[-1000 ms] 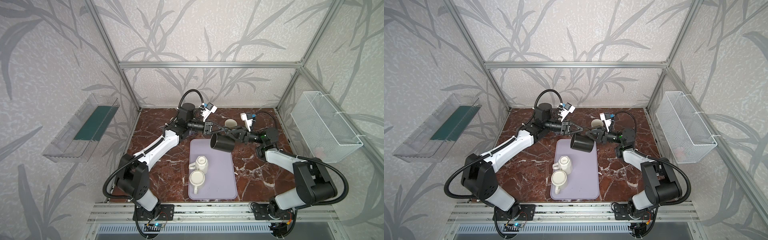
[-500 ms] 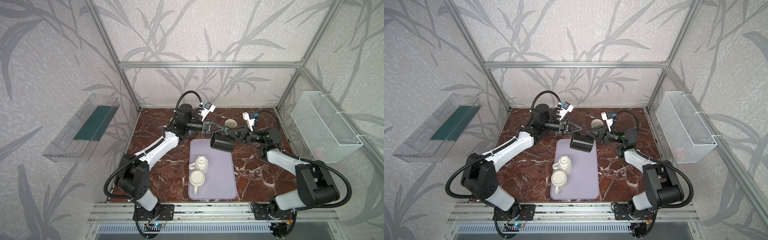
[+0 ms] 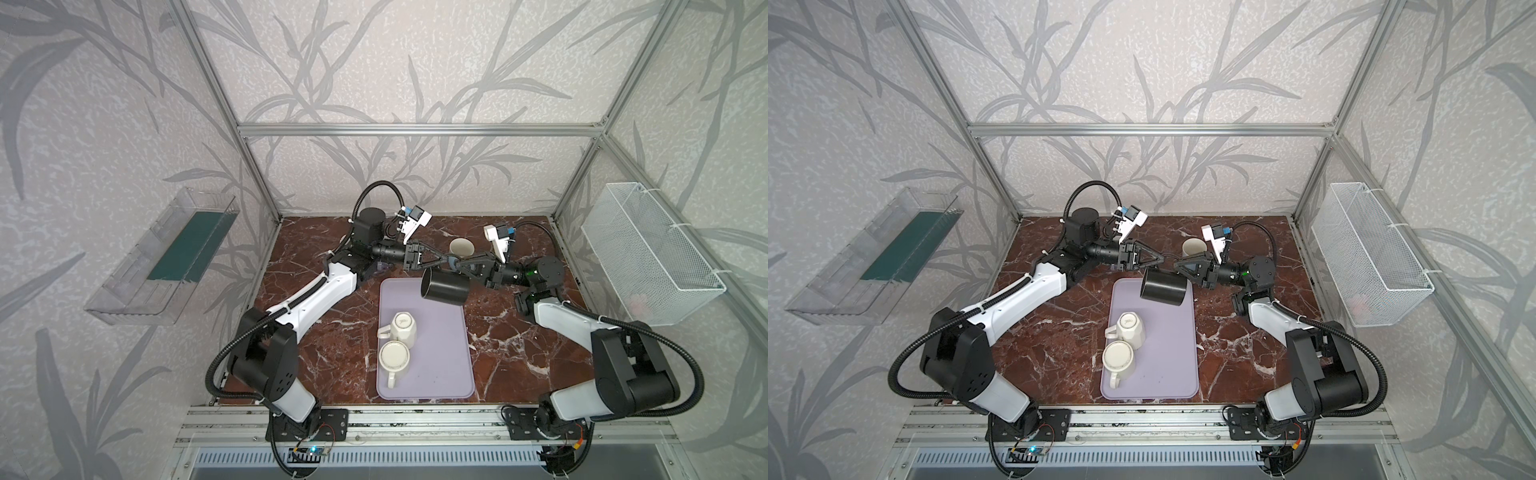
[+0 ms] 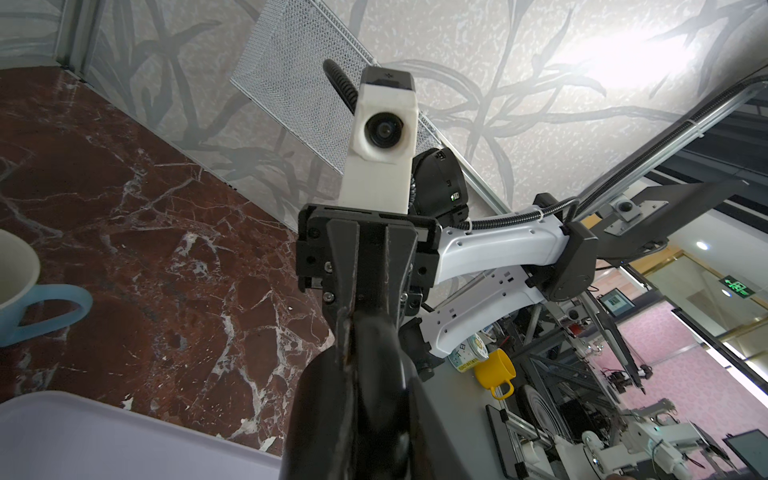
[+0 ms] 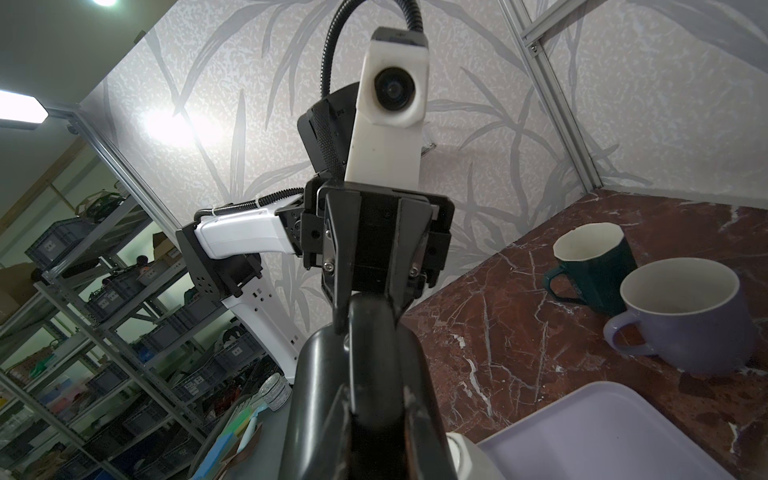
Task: Turn the mug right side up
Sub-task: Pick up the mug from the tray.
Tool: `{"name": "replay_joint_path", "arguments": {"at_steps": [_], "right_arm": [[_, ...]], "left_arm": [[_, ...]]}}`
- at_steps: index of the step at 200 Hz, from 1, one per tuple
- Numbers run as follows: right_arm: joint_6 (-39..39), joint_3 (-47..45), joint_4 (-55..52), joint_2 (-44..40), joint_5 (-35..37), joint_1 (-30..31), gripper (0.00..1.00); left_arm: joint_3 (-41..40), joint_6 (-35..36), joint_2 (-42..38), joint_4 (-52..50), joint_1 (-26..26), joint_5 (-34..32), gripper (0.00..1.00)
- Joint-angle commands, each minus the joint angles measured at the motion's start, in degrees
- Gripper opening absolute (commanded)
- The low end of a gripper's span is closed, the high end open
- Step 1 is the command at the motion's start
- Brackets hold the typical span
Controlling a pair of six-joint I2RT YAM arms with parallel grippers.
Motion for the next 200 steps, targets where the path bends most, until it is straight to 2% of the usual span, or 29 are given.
{"name": "replay_joint_path", "arguments": {"at_steps": [1, 21, 38, 51, 58, 70, 79, 104, 134, 181, 200], "right_arm": [[-2.69, 2.05, -1.47, -0.63, -0.05, -0.2, 0.0], [-7.47, 2.39, -8.83, -1.82, -0.06, -0.14, 0.0], [-15.3, 3.16, -20.08, -4.03, 0.03, 0.18, 0.0], [-25.13, 4.71, -32.12, -6.12, 0.4, 1.02, 0.0], [-31.22, 6.22, -41.98, -7.13, 0.83, 1.84, 0.0], [-41.87, 9.51, -56.65, -7.93, 1.86, 3.43, 0.0], [-47.07, 11.54, -64.29, -7.79, 2.22, 4.5, 0.0], [-51.91, 13.87, -70.16, -5.65, 1.44, 5.9, 0.0], [-67.75, 21.09, -91.82, -3.29, 4.63, 8.33, 0.0], [-78.1, 27.0, -105.41, -0.37, 4.84, 8.82, 0.0], [-79.59, 27.81, -107.0, 0.31, 4.48, 8.82, 0.0]], "left_arm": [[3.14, 9.29, -3.05, -12.16, 0.4, -3.39, 0.28], [6.13, 16.4, -3.81, -23.66, 0.74, -7.45, 0.32], [10.51, 23.25, -3.88, -36.15, 1.3, -12.61, 0.35], [14.69, 28.76, -3.26, -45.82, 1.41, -17.8, 0.36], [17.15, 31.32, -2.71, -50.8, 1.31, -20.59, 0.37], [20.79, 34.43, -1.54, -57.57, 1.3, -23.91, 0.38], [23.06, 36.31, -0.47, -61.87, 1.06, -26.61, 0.38], [27.71, 40.27, 2.82, -70.67, 0.18, -32.52, 0.38], [28.29, 44.61, 4.12, -75.12, -1.26, -31.51, 0.38], [28.28, 49.47, 4.75, -78.4, -2.19, -26.79, 0.36], [29.36, 50.43, 5.83, -79.45, -2.56, -25.46, 0.37]]}}
